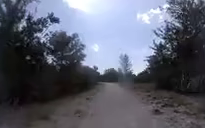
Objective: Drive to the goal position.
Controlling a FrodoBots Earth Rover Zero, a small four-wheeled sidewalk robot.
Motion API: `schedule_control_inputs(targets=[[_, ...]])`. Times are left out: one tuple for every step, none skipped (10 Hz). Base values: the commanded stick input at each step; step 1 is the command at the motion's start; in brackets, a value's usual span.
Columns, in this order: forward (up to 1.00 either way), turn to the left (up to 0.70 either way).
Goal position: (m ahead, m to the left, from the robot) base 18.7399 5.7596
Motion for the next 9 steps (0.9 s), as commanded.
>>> schedule_control_inputs(targets=[[0.85, 0.00], [0.85, 0.00], [0.85, 0.00], [0.85, 0.00], [0.85, 0.00], [0.85, 0.00], [0.85, 0.00], [0.85, 0.00], [0.85, 0.00]])
